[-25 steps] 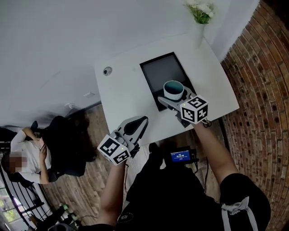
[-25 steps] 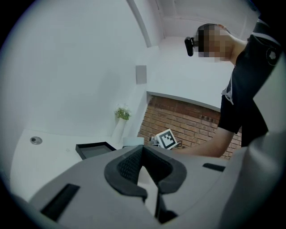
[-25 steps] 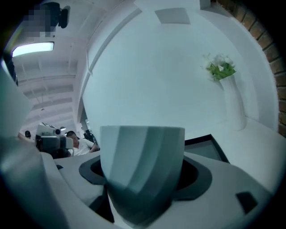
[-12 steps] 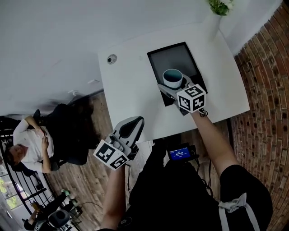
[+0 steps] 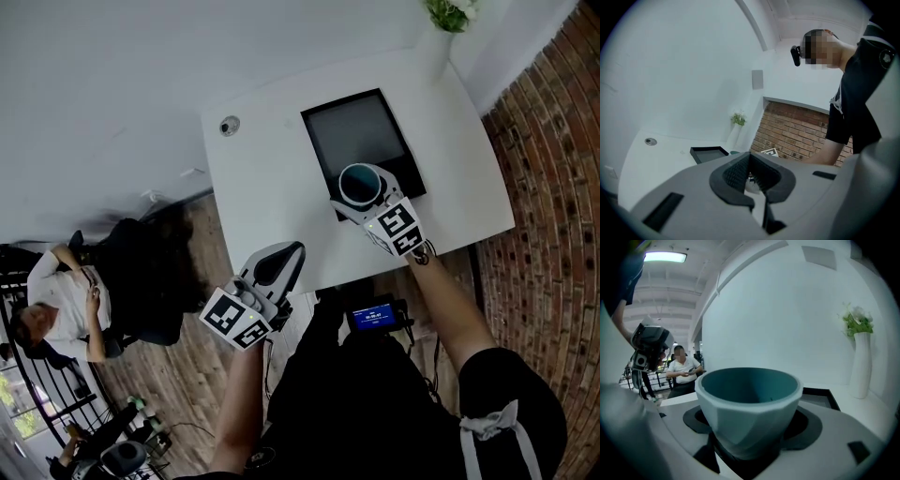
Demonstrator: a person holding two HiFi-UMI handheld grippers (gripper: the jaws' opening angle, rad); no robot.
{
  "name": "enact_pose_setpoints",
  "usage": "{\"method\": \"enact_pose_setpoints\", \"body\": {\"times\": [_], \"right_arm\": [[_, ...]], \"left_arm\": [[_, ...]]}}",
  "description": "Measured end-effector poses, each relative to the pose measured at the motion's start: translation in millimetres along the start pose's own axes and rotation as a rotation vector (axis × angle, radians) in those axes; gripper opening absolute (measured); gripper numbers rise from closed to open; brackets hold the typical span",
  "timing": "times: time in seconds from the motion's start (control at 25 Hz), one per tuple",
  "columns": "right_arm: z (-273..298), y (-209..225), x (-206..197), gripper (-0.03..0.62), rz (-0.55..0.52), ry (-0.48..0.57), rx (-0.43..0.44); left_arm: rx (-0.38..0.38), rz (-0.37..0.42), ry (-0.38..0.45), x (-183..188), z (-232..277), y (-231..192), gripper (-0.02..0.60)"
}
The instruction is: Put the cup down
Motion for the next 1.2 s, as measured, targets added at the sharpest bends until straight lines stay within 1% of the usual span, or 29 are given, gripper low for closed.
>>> {"method": "enact_pose_setpoints", "body": {"times": [0.08,0.16,0.32,0.52,0.6,0.72,1.2], "right_arm": [[0,-7,-2,0.399,-0.067,-0.028,-0.005],[1,-10,-3,0.399,-0.093,-0.039,-0.014],[1,-9,-4,0.399,-0.084,-0.035,-0.041],[1,-9,-6,0.399,-0.074,-0.054,-0.043],[1,-9,-8,0.4,-0.067,-0.064,-0.058],[3,-9,-13,0.399,-0.062,-0.097,-0.088],[1,-10,-16,0.4,-0.072,-0.194,-0.142]], "left_arm": [[-0.004,0.001,-0.003,0,0,0,0.008],[-0.004,0.004,-0.003,0,0,-1,0.008],[-0.012,0.009,0.002,1,0,0,0.008],[-0.022,0.014,0.015,1,-3,4,0.008],[-0.027,0.016,0.022,1,-5,6,0.008],[-0.035,0.019,0.032,2,-8,8,0.008],[-0.056,0.023,0.059,-2,-24,14,0.008]]}}
Point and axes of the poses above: the fingertips, and each gripper's own axes: z forward along the fingers, y to its right, x out of its top, the point moved 7 cm from there along -z, backward along the fingers, and after that the axes turned 6 degrees about -y, right-handed, at the moved point
